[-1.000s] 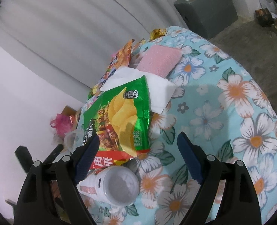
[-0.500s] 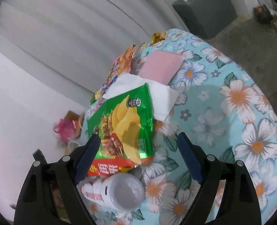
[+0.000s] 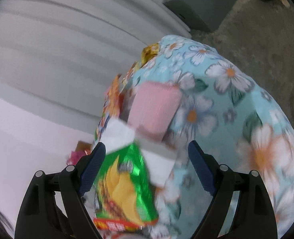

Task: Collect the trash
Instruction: 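Grasp the pink sponge with the right tool and lift it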

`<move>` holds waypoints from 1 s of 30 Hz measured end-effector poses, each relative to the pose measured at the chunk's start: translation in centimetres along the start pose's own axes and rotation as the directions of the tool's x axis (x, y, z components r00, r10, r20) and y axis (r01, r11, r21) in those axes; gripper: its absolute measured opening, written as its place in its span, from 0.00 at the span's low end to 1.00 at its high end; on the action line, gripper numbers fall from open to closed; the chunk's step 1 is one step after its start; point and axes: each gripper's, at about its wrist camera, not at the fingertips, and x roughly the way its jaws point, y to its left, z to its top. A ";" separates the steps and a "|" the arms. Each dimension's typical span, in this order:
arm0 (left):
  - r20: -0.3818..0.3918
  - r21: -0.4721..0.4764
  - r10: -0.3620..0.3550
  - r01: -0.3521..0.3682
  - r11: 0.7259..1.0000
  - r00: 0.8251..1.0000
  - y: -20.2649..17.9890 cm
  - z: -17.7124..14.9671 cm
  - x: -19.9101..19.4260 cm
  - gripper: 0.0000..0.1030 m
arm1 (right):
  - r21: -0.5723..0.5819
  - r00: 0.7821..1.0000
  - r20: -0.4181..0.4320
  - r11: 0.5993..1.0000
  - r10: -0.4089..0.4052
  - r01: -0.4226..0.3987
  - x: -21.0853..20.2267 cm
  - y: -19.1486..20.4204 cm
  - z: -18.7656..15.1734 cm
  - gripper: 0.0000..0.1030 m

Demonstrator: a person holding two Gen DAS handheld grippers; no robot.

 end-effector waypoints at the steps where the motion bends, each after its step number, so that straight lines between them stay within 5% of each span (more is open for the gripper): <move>1: -0.001 -0.011 -0.003 0.003 1.000 1.000 0.2 0.0 0.0 0.04 | 0.013 1.000 -0.005 1.000 -0.007 0.007 0.7 -0.3 0.6 0.81; 7: -0.004 -0.039 -0.002 0.002 0.999 1.000 0.5 -0.1 0.3 0.04 | 0.042 1.000 0.003 0.999 0.000 0.000 4.0 -1.7 2.9 0.70; 11: 0.003 -0.035 0.011 -0.010 0.999 1.000 0.3 -0.1 0.1 0.04 | 0.040 1.000 0.016 0.999 0.003 -0.004 4.2 -2.1 3.0 0.43; 13: 0.007 -0.034 0.014 -0.014 0.999 1.000 0.3 -0.2 0.0 0.04 | 0.039 0.999 0.037 0.999 0.014 -0.015 3.8 -2.2 2.9 0.38; 21: 0.058 -0.036 0.036 -0.034 0.999 0.998 0.2 0.4 -2.1 0.04 | -0.124 0.963 0.254 0.984 -0.095 0.130 -1.8 0.8 1.9 0.32; 30: 0.163 -0.046 0.013 -0.006 0.999 0.986 -0.5 1.1 -7.9 0.04 | -0.232 0.917 0.393 0.958 -0.064 0.166 -10.9 4.3 -0.2 0.30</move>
